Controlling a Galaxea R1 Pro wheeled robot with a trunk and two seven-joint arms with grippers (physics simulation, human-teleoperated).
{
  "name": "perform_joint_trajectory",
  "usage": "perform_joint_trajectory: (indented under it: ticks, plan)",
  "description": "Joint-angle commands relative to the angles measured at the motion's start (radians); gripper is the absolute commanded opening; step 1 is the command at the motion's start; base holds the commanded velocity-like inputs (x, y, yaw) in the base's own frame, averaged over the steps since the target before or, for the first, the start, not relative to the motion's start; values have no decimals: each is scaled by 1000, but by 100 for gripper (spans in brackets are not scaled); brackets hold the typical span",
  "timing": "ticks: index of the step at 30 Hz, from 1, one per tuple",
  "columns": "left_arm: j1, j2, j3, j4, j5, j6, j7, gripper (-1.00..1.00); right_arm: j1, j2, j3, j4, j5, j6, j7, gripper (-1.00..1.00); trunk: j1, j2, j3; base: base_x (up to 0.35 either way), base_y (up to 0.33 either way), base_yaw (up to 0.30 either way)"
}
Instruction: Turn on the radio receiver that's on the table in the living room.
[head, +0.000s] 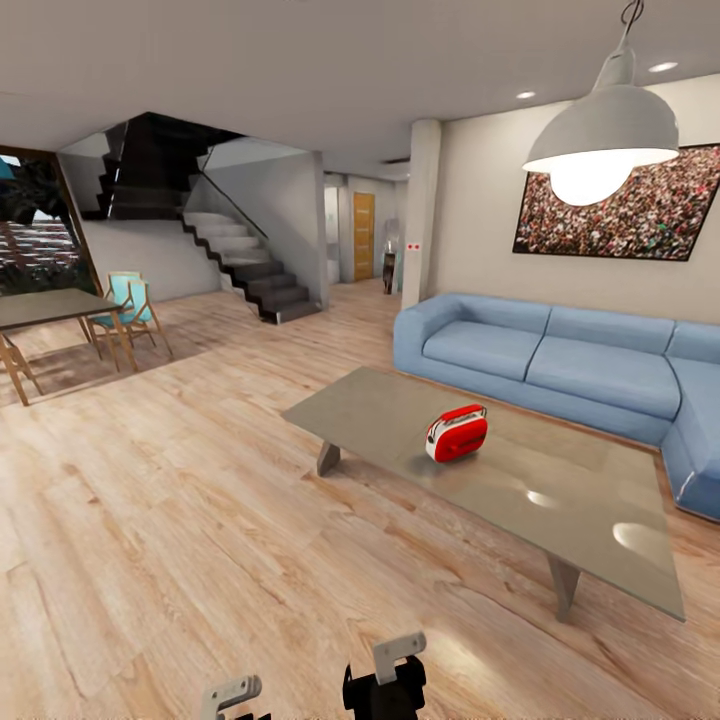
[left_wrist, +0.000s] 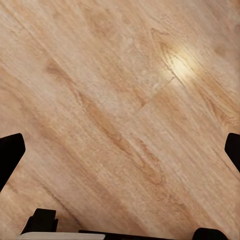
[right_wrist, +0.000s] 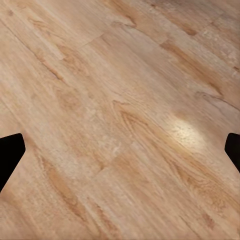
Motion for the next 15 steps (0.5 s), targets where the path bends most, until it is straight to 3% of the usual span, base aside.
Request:
perform_joint_trajectory:
  ticks: [1, 15]
  plan:
    - [0, 0, 0, 0, 0, 0, 0, 100, 0, 0, 0, 0, 0, 0, 0, 100, 0, 0, -2, 0, 0, 0]
    - [0, 0, 0, 0, 0, 0, 0, 100, 0, 0, -1, 0, 0, 0, 0, 100, 0, 0, -25, 0, 0, 0]
